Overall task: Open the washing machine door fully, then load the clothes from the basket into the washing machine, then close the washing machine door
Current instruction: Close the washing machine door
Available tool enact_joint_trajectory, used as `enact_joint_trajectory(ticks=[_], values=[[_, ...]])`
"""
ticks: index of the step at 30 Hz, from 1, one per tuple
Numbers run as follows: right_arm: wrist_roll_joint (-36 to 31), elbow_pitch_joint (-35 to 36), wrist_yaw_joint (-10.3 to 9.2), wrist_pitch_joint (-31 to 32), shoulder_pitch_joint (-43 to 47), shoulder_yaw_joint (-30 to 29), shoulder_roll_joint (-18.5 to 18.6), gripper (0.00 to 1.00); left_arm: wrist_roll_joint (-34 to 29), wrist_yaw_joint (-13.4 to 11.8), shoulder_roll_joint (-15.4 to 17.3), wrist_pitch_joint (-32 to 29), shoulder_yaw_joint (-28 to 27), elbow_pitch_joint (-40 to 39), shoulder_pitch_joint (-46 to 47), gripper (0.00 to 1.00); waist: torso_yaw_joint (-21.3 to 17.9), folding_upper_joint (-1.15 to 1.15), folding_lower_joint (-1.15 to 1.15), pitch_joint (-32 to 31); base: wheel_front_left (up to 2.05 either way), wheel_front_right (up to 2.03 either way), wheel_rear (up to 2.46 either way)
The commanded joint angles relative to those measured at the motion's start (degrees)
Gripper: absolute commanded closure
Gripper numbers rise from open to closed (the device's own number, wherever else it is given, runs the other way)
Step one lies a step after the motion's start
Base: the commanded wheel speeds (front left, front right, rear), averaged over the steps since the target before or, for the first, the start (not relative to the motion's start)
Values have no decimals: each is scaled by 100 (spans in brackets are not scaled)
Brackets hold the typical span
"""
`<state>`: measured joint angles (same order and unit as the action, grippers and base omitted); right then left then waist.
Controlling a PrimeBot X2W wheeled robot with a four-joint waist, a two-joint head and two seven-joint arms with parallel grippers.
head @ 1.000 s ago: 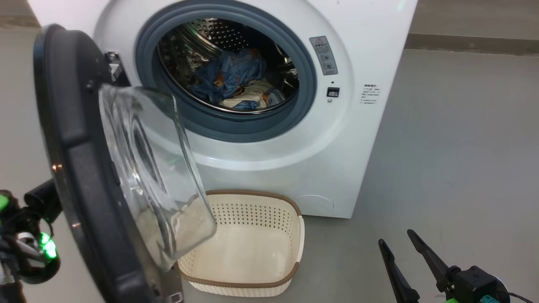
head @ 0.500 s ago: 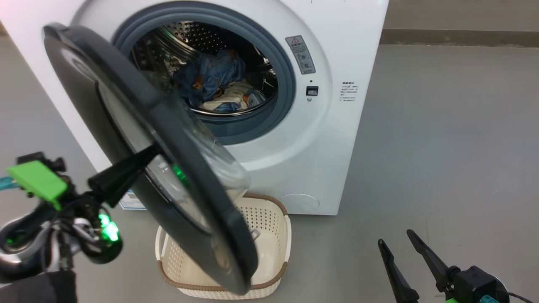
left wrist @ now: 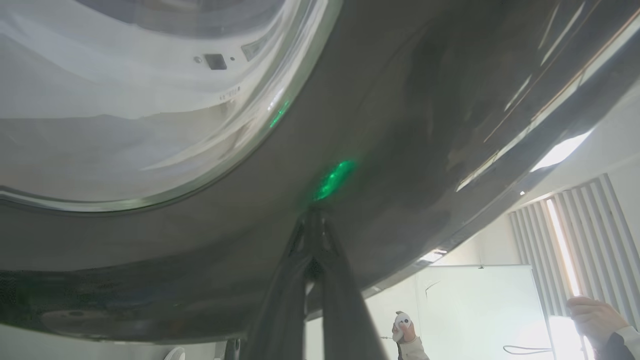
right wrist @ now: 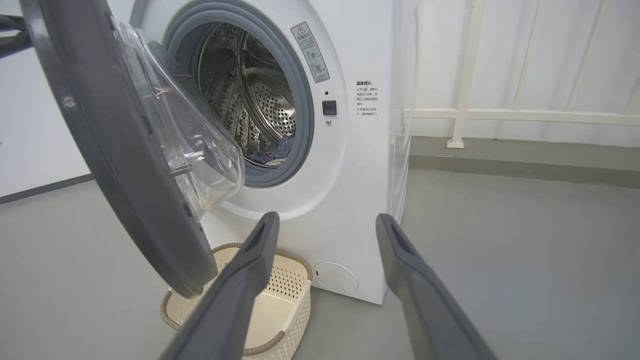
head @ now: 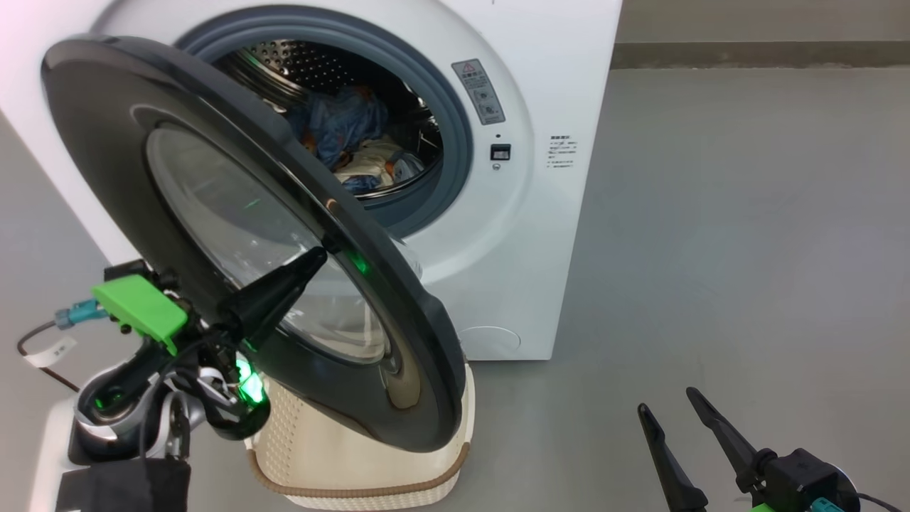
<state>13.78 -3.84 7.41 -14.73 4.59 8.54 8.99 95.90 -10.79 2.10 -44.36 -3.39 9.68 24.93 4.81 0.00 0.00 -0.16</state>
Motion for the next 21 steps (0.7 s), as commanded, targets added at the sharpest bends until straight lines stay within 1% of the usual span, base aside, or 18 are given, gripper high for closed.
enact_joint_trajectory(ticks=[1, 10, 21], values=[[27, 122, 8, -27, -255, 135, 71, 0, 92, 81, 78, 49, -106, -75, 271, 100, -56, 0, 0, 9, 0, 0, 0], [31, 115, 8, -27, -274, 140, 75, 0, 63, 393, 78, 311, -16, 341, 455, 100, -236, 0, 0, 15, 0, 0, 0], [39, 107, 8, -27, -261, 170, 99, 0, 176, 727, 78, 504, 57, 880, 681, 100, -333, 0, 0, -17, 0, 0, 0]])
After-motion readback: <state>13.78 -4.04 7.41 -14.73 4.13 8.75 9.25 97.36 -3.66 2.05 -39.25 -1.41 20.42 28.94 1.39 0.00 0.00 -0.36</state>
